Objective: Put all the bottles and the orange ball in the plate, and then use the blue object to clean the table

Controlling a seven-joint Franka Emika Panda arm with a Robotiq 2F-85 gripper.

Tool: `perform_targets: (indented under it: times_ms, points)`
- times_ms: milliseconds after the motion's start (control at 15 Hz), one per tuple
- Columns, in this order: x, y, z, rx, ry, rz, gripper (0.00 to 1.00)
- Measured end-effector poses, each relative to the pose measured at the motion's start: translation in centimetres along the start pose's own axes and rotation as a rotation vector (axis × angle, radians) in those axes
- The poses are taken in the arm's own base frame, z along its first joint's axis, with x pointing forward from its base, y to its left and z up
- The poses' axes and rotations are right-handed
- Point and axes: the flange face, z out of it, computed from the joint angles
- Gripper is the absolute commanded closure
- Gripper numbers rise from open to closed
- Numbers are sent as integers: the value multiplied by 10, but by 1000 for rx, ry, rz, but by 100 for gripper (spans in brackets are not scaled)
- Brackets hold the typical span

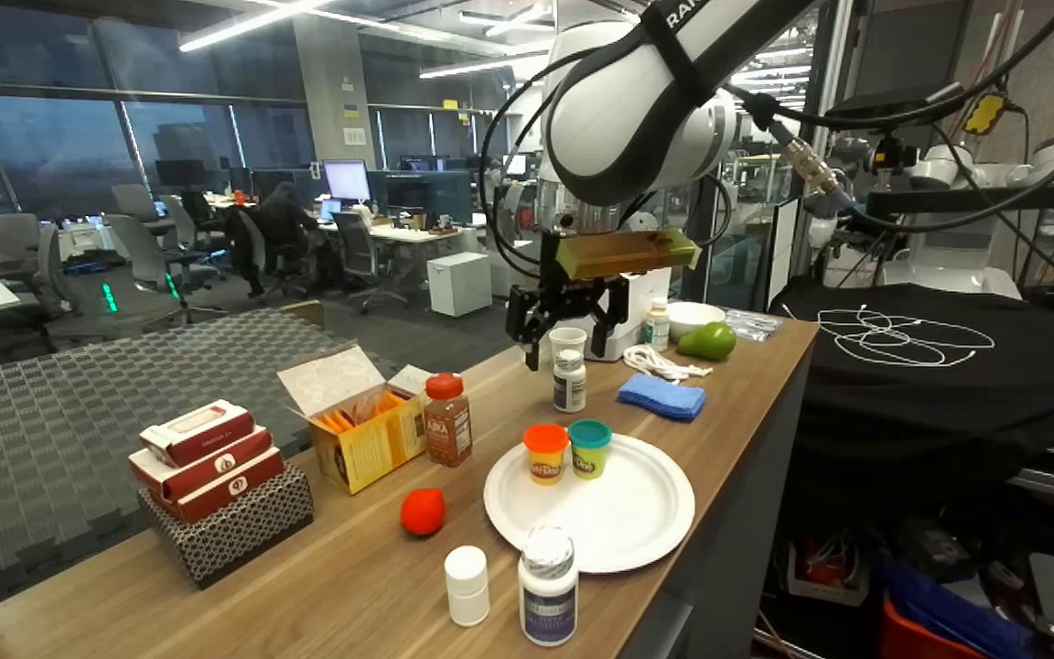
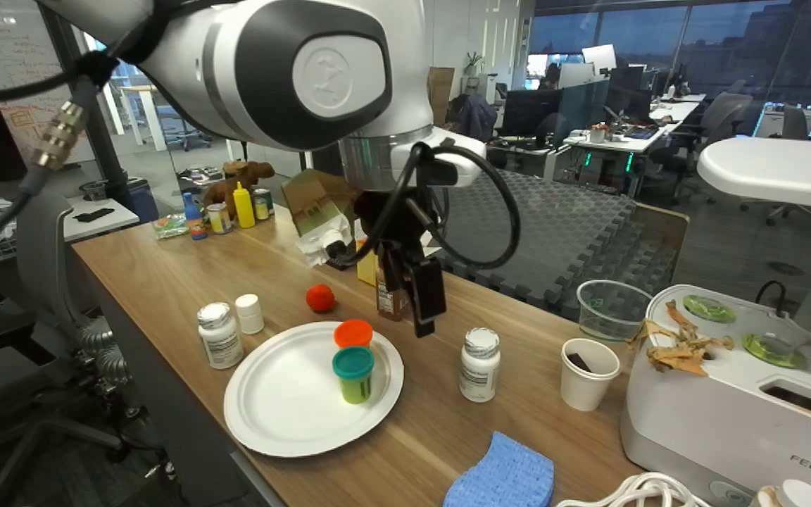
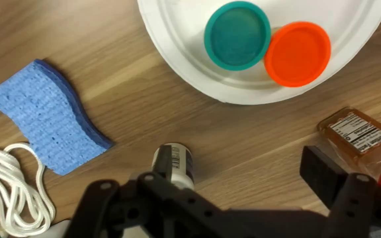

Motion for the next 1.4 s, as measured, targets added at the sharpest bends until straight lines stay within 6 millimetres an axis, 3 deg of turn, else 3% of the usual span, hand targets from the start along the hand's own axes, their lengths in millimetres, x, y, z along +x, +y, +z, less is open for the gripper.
perform_targets:
  times_ms: [400,667,733,867,1267,1400]
  points:
    - [37,33,14,12,2,62,0]
    - [52,41,27,9,-18,79,2]
    - [55,41,31,9,-25,80,26]
    - [59,39,39,13,-40,83,30]
    - [67,36,49,12,-52,85,76]
    - [69,37,47,12,-47,86,79]
